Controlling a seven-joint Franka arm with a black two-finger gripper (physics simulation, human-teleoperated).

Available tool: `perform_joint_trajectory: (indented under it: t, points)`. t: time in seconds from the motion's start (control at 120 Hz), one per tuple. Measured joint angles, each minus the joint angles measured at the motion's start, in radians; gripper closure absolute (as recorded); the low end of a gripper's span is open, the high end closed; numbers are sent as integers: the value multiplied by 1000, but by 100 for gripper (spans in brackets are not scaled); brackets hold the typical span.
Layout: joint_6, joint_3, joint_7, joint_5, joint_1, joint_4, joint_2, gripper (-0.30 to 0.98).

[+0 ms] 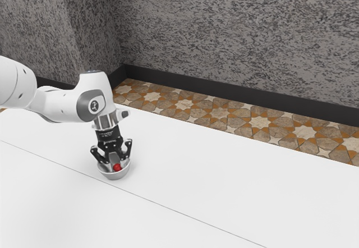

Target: Take strawberry from the bowl

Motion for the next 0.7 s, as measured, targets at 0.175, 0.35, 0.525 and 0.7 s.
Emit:
perform_joint_trajectory:
  t: [0.175, 0.35, 0.525, 0.7]
  points:
    - [2, 1, -13, 9, 1, 0, 0, 62]
    - [-1, 1, -30, 19, 1, 5, -7, 69]
    - [-7, -1, -46, 26, 10, 10, -45, 72]
    - [-28, -12, -61, 27, -12, 9, -153, 73]
